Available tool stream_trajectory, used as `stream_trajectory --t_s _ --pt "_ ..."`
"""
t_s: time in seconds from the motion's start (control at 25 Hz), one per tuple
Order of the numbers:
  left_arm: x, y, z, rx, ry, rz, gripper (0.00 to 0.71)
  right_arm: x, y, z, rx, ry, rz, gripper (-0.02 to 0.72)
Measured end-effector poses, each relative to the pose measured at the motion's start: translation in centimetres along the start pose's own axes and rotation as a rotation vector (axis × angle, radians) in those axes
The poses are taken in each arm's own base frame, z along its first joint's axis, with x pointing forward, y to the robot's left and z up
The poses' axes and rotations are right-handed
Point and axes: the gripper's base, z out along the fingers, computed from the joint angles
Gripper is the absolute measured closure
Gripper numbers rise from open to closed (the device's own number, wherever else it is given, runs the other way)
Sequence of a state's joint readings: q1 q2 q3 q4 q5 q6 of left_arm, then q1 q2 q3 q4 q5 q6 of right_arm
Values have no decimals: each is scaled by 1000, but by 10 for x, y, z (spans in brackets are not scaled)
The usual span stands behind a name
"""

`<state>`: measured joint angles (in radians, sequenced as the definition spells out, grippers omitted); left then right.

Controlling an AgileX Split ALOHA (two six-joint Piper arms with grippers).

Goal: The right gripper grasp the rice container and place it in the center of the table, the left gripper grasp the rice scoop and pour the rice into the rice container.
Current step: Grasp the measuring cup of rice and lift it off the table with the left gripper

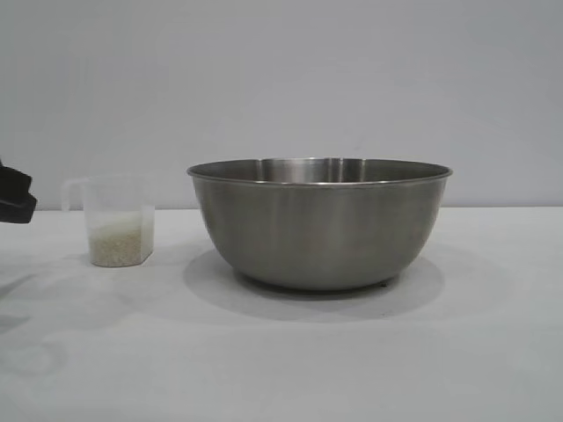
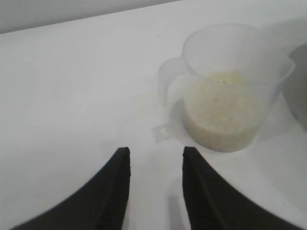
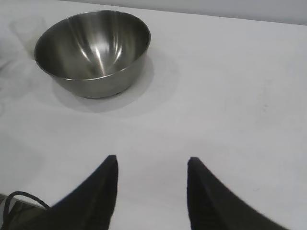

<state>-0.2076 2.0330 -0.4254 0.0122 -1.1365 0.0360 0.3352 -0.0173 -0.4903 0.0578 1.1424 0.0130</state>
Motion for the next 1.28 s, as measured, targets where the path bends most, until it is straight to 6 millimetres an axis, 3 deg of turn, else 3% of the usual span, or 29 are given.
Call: stream_trajectory --t_s 0.32,0.64,0.72,0.84,1.0,1.12,1.28 --pt "0 1 30 -8 -27 -3 485 0 0 0 0 0 0 421" --pt "-13 3 52 -20 -96 -7 485 0 0 0 -2 0 1 421" --pt "-16 2 55 -16 -109 -5 618 0 0 0 -2 0 1 421" --pt "-18 1 57 -5 -120 1 710 0 0 0 -3 0 2 421" --pt "-21 0 57 7 -127 8 710 0 0 0 -3 0 2 421" --pt "-36 -1 53 28 -169 26 710 0 0 0 -5 0 2 421" --pt "-71 -4 41 51 -281 139 710 0 1 0 -6 0 3 421"
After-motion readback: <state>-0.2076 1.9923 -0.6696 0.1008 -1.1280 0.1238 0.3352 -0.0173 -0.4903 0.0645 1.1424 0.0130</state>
